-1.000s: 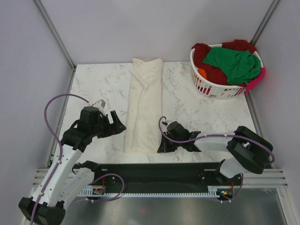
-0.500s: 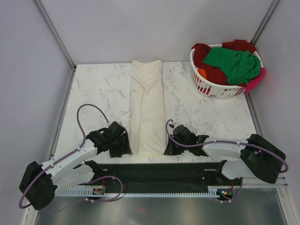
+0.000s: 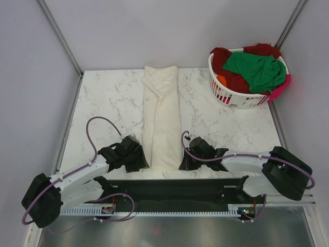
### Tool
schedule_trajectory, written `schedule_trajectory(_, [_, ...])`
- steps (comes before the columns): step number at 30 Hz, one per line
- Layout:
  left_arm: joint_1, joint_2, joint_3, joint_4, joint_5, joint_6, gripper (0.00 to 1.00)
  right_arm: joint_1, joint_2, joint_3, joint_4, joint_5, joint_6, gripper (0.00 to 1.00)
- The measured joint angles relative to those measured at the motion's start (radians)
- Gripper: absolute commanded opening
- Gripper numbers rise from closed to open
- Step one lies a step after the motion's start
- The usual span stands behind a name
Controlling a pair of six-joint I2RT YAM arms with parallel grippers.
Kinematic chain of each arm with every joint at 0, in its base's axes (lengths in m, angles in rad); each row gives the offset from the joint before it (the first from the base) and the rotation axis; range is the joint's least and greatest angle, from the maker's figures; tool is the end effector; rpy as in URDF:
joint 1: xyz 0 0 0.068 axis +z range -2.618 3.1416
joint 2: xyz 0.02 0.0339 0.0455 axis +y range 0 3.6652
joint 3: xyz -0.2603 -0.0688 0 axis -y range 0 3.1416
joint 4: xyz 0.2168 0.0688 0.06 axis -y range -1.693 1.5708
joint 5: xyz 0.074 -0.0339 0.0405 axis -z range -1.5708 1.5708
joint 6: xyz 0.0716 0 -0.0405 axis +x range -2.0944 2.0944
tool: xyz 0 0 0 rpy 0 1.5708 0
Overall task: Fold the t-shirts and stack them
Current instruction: Fold the tshirt
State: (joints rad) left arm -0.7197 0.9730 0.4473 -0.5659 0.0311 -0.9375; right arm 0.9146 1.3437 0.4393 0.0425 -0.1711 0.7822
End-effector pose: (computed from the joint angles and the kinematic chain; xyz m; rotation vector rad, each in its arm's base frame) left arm 0.1175 -0.1060 0.1426 -0.2929 2.7763 -0.5320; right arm 0.1347 0.1950 0.1241 -0.2599 2.6457 0.8884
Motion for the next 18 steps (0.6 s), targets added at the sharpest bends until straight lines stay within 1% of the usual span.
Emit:
schedule_trajectory(1, [0.000, 0.007, -0.001, 0.005, 0.000, -0.001, 0.59, 0.000, 0.000, 0.000, 0.001, 0.000, 0.000, 0.00])
schedule_trajectory(4, [0.000, 0.039, -0.017, 0.029, -0.002, -0.008, 0.48, 0.000, 0.003, 0.000, 0.006, -0.003, 0.000, 0.00])
schedule_trajectory(5, [0.000, 0.043, -0.020, 0.035, 0.000, -0.012, 0.41, 0.000, 0.004, 0.000, 0.007, -0.004, 0.000, 0.00])
schedule_trajectory(8, [-0.002, 0.047, -0.039, 0.082, 0.001, -0.021, 0.26, 0.000, 0.007, 0.000, 0.012, -0.007, 0.000, 0.00])
schedule_trajectory(9, [-0.002, 0.049, -0.043, 0.094, 0.001, -0.024, 0.19, 0.000, 0.009, 0.000, 0.014, -0.008, 0.000, 0.00])
schedule_trajectory(10, [-0.002, 0.053, -0.048, 0.106, 0.001, -0.026, 0.03, 0.000, 0.010, 0.000, 0.017, -0.010, 0.000, 0.00])
schedule_trajectory(15, [-0.003, 0.085, -0.042, 0.140, 0.011, -0.030, 0.02, 0.000, 0.007, -0.006, 0.026, -0.014, -0.001, 0.00])
schedule_trajectory(18, [-0.022, 0.083, -0.042, 0.147, 0.014, -0.035, 0.02, 0.000, -0.008, -0.016, 0.024, -0.012, 0.001, 0.00])
